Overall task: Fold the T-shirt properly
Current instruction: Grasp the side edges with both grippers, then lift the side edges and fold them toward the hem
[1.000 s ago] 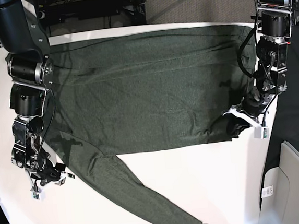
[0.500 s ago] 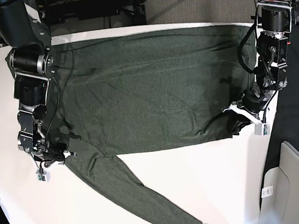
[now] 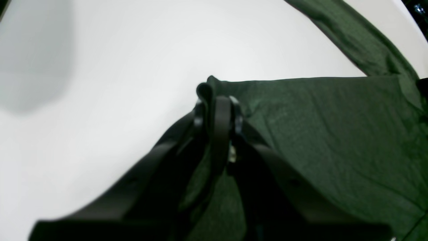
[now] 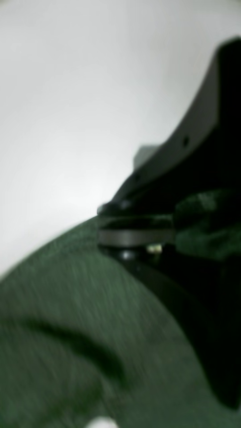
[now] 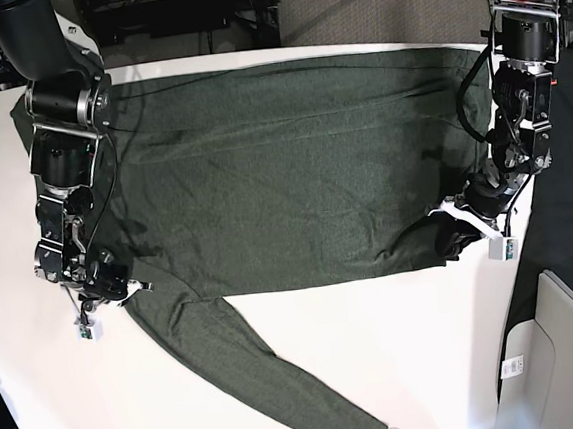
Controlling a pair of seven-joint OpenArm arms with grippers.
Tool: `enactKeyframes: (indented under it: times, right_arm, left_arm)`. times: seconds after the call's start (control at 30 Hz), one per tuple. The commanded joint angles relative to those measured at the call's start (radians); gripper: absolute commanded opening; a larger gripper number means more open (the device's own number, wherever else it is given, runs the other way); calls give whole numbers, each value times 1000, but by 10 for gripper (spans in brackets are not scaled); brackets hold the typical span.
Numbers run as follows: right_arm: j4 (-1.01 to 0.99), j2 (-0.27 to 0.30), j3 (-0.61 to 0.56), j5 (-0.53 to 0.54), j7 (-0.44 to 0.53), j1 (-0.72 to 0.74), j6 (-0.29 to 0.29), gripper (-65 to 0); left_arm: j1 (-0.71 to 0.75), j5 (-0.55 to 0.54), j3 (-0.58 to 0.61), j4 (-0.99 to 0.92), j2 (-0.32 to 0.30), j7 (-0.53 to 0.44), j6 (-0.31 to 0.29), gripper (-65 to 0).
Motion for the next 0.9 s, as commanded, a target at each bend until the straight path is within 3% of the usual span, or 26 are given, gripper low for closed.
enactKeyframes:
  times: [0.0,0.3,0.47,0.73,0.87]
  right_arm:
    - [13,5,-3,10,-43,23,22,-643]
    - [214,7,13,28,-88,-48,113,-646]
    - [400,7,94,30,-99,-146,228,-646]
    - [630,0,260,30,-249,-258,374,-646]
    - [731,2,335,91,-332,-302,382,-646]
  left_arm:
    - [-18,-9,-8,19,-18,-23,-8,-650]
    - [-10,-9,-15,48,-18,-25,-8,-650]
    - [43,-9,-93,116,-15,-25,-8,-650]
    - [154,-9,-177,220,-15,-25,-8,-650]
    - [217,-11,-219,267,-15,-25,-8,-650]
